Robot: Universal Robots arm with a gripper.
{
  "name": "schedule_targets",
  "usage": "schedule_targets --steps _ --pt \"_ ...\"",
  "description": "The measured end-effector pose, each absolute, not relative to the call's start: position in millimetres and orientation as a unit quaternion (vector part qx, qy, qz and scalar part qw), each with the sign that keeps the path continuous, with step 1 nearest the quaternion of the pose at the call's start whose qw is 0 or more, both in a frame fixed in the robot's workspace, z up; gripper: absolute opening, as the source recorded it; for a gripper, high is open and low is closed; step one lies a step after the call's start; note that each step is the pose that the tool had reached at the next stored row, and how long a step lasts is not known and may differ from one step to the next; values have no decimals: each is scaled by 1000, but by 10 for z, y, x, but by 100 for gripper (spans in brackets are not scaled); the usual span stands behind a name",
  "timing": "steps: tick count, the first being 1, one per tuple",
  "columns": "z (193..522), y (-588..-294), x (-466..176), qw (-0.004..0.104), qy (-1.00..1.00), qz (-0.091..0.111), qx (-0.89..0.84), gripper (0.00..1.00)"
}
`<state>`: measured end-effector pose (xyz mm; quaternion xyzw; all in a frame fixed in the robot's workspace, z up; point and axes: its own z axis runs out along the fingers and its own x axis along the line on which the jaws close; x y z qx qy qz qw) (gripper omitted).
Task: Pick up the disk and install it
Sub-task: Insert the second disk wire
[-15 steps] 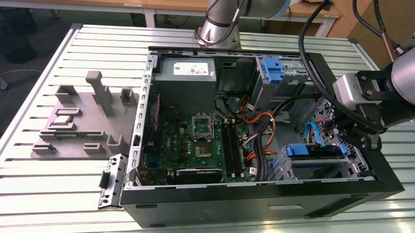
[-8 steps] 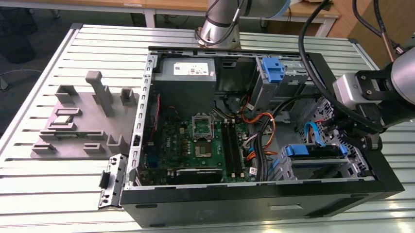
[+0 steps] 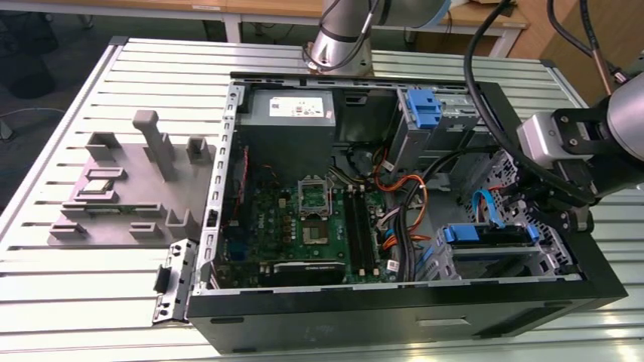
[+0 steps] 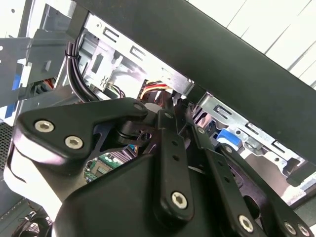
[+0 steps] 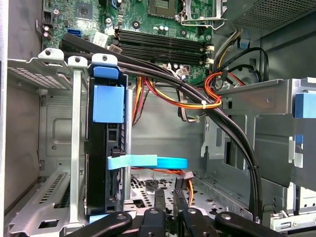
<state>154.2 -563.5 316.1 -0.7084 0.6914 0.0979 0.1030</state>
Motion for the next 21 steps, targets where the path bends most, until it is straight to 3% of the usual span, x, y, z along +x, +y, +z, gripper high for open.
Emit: schedule_targets --steps 14,16,17,21 --pt "3160 -5625 1547 103 691 98 -708 21" --pt "3160 -5625 1547 103 691 98 -708 20" --pt "3160 -5625 1547 103 691 98 -708 14" --pt "3160 -5625 1547 103 691 98 -708 14"
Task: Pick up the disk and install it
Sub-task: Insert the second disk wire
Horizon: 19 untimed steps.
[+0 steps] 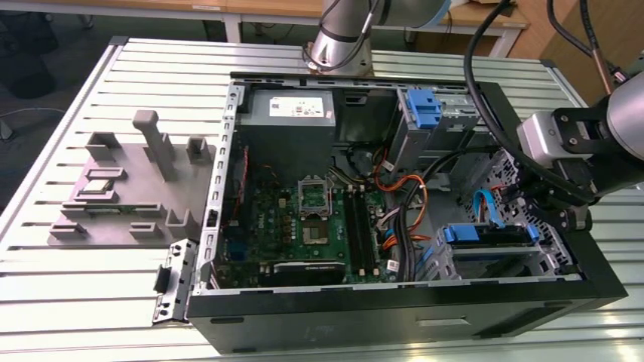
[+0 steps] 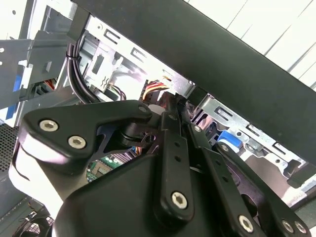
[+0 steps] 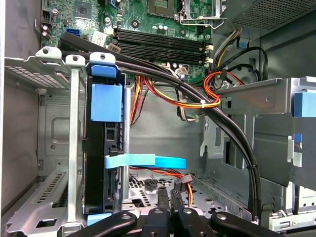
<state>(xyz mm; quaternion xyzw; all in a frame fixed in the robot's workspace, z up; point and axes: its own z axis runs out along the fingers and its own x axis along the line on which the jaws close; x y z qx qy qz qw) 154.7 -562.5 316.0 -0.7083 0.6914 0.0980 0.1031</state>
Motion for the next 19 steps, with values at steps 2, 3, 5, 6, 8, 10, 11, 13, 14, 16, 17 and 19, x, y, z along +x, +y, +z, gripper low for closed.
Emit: schedule_targets --steps 2,3,5,6,8,10,11,13,14,16,17,19 --pt "3160 -5624 1547 103 691 98 -708 14" --pt "3161 -5624 1547 103 691 98 -708 14" --pt "3165 -5624 1543 104 691 99 -708 14" --pt "3166 -5623 1534 104 691 99 -708 14" --pt "3167 -5624 1502 105 691 99 -708 14" --pt "3167 -5624 1459 106 691 98 -708 14" --pt "3167 -5624 1433 107 691 98 -708 14" --pt "3166 -5624 1373 108 691 98 -708 14" --pt "3167 -5624 1350 109 690 98 -708 14" --pt "3186 -5625 1330 112 690 100 -708 14" --pt "3207 -5624 1328 113 690 101 -708 14" --pt "3255 -5624 1327 115 690 103 -708 14"
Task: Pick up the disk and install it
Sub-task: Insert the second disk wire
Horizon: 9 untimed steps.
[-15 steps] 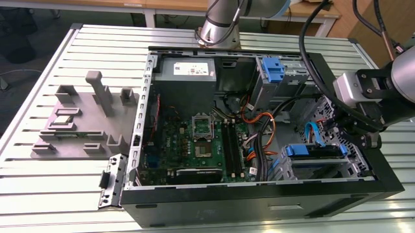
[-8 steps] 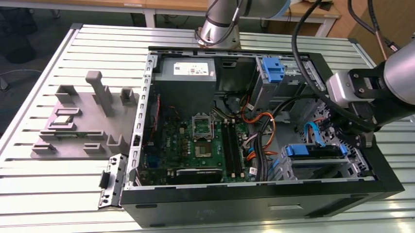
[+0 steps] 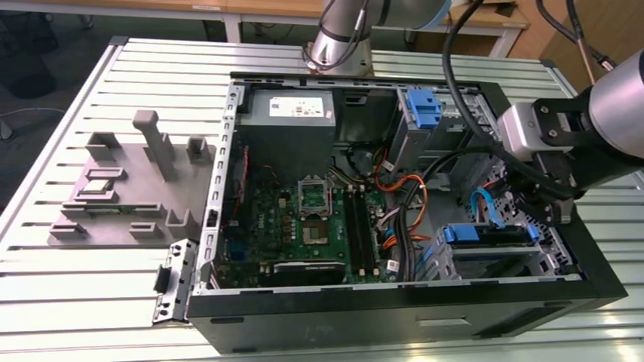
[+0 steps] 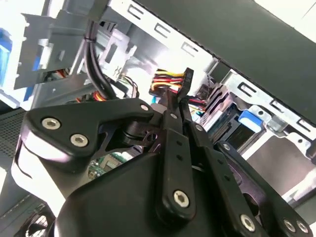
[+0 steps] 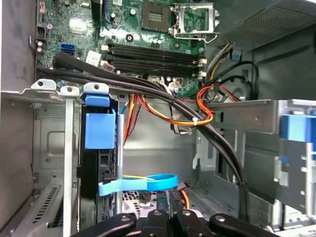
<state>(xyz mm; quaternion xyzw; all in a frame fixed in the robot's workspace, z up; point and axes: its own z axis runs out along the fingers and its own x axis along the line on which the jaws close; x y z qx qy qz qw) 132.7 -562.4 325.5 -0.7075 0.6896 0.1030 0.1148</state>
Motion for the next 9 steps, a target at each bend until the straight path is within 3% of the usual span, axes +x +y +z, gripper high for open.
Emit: schedule_targets --steps 9 --pt "3362 -5688 1326 121 689 109 -706 14"
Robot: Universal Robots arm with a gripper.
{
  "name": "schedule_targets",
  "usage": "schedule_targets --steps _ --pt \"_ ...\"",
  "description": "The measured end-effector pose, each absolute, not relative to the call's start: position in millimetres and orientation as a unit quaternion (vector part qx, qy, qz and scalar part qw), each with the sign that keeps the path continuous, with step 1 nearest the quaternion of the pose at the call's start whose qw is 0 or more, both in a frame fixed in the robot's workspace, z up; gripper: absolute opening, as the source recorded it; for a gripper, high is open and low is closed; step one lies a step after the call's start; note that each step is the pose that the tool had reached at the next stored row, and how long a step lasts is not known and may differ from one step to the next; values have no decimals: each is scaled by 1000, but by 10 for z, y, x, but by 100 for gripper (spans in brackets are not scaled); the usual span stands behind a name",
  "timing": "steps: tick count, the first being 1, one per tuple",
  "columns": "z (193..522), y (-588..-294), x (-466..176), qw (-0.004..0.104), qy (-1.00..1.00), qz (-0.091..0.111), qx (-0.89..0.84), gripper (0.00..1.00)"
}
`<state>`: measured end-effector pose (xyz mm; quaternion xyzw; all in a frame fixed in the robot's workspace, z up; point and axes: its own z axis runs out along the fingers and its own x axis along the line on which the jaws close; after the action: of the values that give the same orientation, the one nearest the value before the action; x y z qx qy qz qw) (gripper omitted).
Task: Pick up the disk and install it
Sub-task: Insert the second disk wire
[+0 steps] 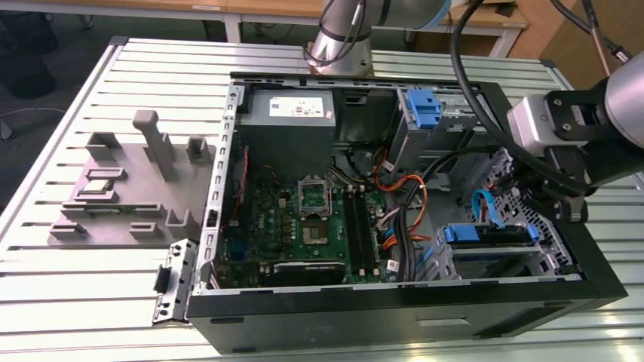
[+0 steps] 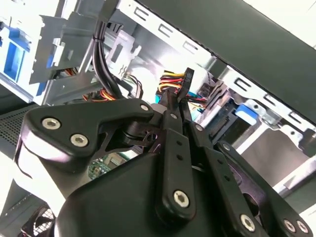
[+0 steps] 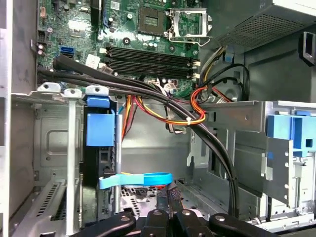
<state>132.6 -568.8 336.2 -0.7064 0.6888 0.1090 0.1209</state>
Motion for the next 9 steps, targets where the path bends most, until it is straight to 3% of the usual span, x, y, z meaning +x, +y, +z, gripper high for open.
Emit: schedule_targets --steps 9 --pt "3366 -5887 1336 121 689 109 -706 14"
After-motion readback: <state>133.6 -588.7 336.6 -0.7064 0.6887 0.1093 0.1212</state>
